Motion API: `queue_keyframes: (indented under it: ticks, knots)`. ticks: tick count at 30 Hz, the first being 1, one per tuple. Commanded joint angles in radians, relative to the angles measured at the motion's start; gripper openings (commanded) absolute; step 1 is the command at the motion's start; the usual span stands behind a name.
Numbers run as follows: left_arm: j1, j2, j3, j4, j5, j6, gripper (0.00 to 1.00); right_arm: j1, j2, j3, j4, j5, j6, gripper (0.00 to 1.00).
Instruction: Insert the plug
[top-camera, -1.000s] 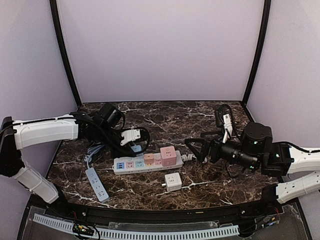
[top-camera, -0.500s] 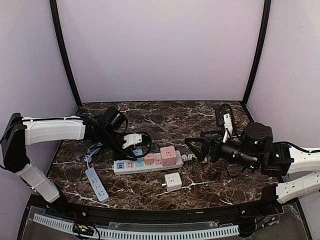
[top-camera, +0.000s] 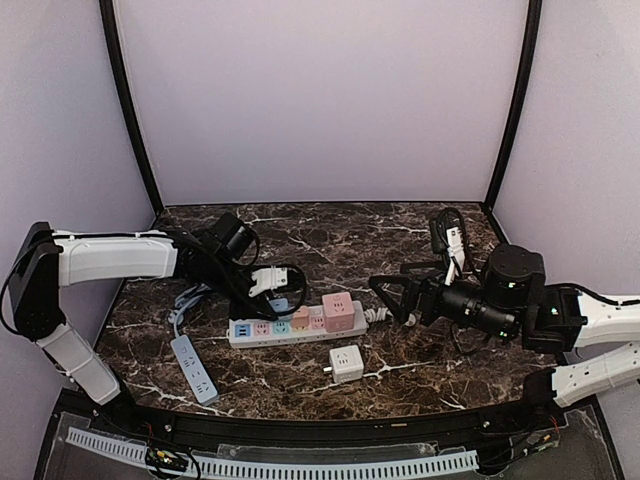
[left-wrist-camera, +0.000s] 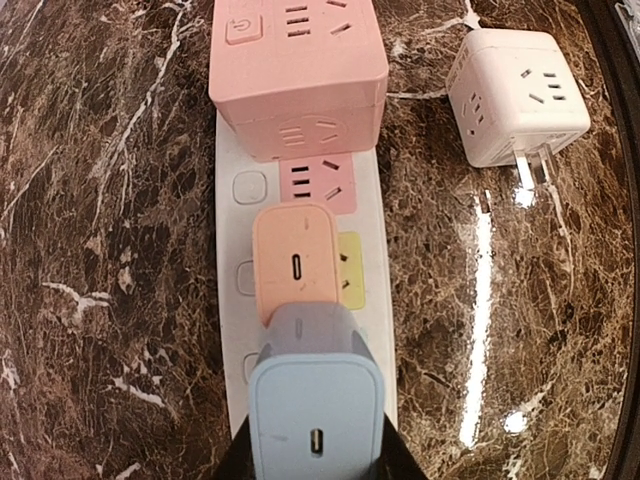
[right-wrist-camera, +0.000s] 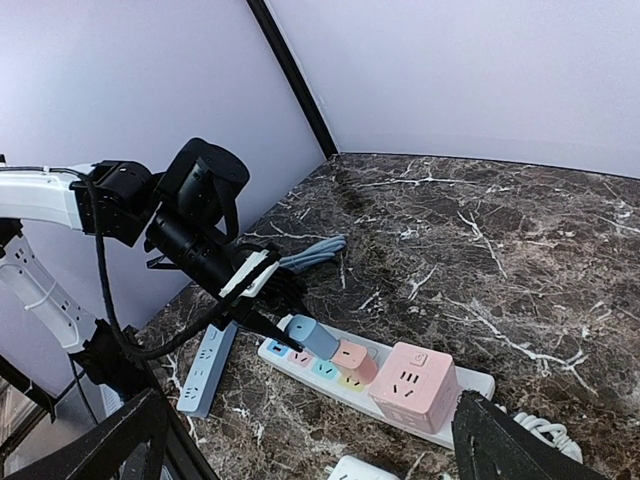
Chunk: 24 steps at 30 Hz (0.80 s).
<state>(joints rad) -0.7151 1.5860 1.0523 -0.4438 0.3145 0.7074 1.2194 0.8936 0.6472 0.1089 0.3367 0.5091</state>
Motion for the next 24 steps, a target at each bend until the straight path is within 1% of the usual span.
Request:
queue_keyframes:
  ticks: [1, 4, 9, 13, 19, 24]
  knots:
    - [0.000, -0.059, -0.041, -0.048, -0.027, 0.011, 0.01, 0.005, 0.009, -0.015, 0.032, -0.003, -0.009, 0.99]
    - [0.000, -0.131, -0.078, -0.009, -0.038, 0.008, 0.01, 0.007, 0.013, -0.014, 0.035, -0.007, -0.007, 0.99]
    - [0.000, -0.157, -0.108, 0.007, -0.055, 0.010, 0.01, 0.006, 0.022, -0.013, 0.037, -0.016, -0.009, 0.99]
    - [0.000, -0.116, -0.093, 0.010, -0.040, 0.005, 0.01, 0.007, 0.028, -0.011, 0.039, -0.017, -0.009, 0.99]
    - [0.000, -0.001, -0.030, -0.020, -0.025, 0.012, 0.01, 0.007, 0.035, -0.009, 0.040, -0.018, -0.011, 0.99]
    - [0.000, 0.024, -0.011, -0.014, -0.016, 0.016, 0.01, 0.007, 0.040, -0.009, 0.042, -0.017, -0.013, 0.99]
